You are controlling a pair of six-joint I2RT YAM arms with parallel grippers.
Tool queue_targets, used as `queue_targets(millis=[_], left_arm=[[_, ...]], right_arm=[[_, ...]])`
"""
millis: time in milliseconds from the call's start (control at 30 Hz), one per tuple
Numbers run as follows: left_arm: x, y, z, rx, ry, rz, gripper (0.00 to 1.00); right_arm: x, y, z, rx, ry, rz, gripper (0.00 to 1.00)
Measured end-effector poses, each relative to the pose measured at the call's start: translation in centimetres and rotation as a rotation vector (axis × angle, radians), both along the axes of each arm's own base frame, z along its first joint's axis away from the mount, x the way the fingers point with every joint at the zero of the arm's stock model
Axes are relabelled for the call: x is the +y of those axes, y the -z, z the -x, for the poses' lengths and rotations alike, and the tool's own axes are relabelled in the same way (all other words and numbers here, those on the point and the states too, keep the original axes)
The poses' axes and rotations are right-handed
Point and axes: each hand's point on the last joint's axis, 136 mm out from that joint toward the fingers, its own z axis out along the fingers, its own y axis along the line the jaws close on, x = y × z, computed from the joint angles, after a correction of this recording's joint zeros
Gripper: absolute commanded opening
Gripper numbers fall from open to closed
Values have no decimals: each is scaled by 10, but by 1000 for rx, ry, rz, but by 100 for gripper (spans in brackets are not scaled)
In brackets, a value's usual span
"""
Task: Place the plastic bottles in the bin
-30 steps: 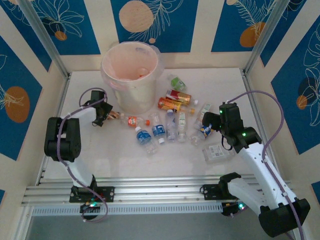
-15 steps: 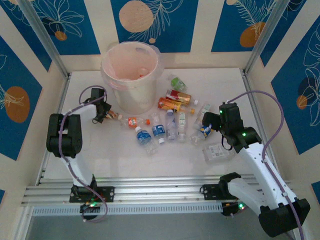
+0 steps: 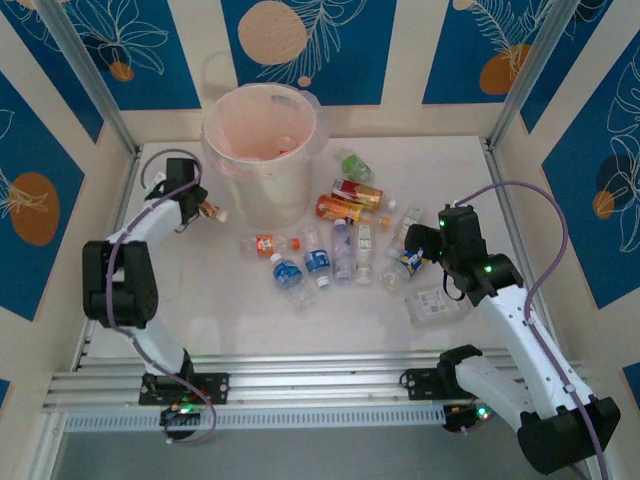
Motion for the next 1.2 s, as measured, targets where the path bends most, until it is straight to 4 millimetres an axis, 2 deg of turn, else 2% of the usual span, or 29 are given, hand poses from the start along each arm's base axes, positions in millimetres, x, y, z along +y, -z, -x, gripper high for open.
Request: queue_targets(millis=[167,467,667,800,967,1067,1200], left_arm=[[10,-72,10,-134,14,-97,58],[16,-168,37,-299,64,-237,60],[9,-240,48,-427,119,-325,60],[-9,-282,47,-508,192,-369,59],[-48,-331,34,-609,321,-421,59],[-77,-349,16,-648,416,-449,59],[-122,-354,-15,-665,576,-492,59]], right_arm=[[0,0,0,0,0,-1,99],[1,-1,-1,-8,2,-6,99],[1,-1,-1,-8,4,-9,99],[1,-1,-1,-8,5,-13,99],[2,-1,-1,-8,6,-23,99],[2,-1,-1,-7,11,-28,99],[2,-1,-1,-8,11,-27,99]])
